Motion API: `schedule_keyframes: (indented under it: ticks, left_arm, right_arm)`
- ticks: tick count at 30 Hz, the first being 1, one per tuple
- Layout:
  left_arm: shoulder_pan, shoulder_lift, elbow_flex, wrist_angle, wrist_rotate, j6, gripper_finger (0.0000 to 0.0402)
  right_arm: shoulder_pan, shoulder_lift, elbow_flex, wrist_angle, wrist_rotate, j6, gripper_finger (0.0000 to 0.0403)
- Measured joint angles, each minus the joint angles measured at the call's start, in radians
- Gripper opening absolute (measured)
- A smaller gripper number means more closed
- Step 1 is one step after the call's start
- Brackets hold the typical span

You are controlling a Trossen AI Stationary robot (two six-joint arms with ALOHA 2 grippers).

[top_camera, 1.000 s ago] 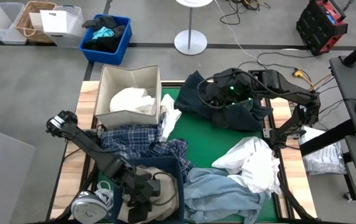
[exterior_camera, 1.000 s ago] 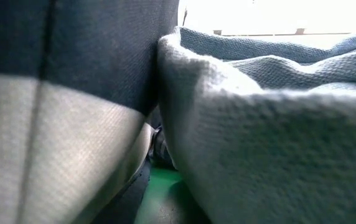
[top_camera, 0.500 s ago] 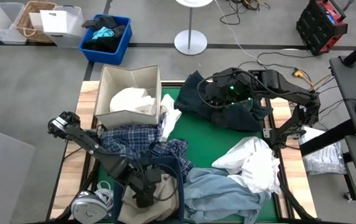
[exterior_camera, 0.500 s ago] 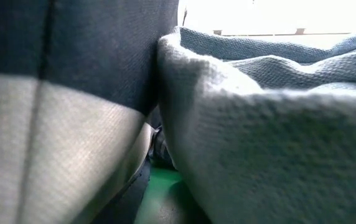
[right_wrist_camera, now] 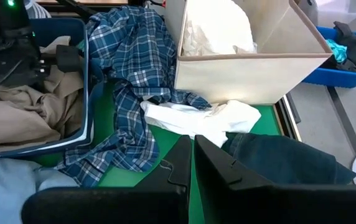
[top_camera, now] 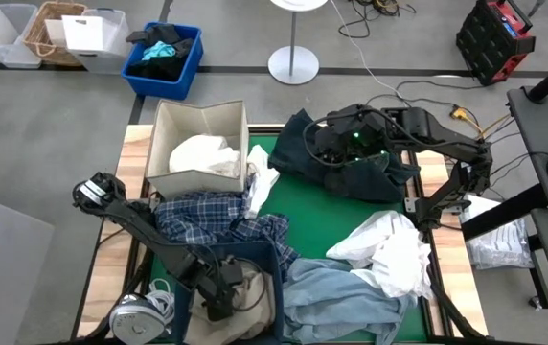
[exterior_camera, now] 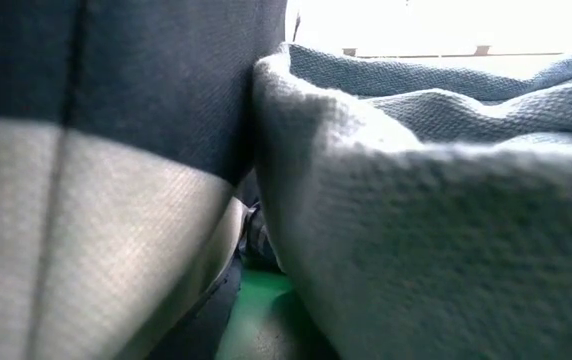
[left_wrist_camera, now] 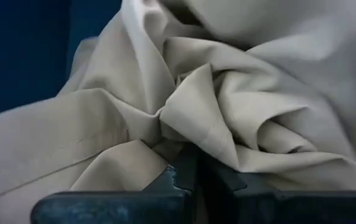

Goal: Sort clothes
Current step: Put the light brown shorts into the blue laundry organizer

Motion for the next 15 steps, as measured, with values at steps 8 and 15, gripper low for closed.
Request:
schedule_keyframes:
  ticks: [8,15]
  left_arm:
    - [0.000,-0.003,-0.046,0.005,0.004,0.000,0.0000]
    - [-0.001,-0.006,0.102,-0.089,0.073,0.035,0.0000]
  right_arm:
    - [-0.001,-0.002,0.000,0.001,0.043,-0.005,0.0012]
    - [-0.001,-0.027,0.031,-0.019,0.043,0.026,0.0012]
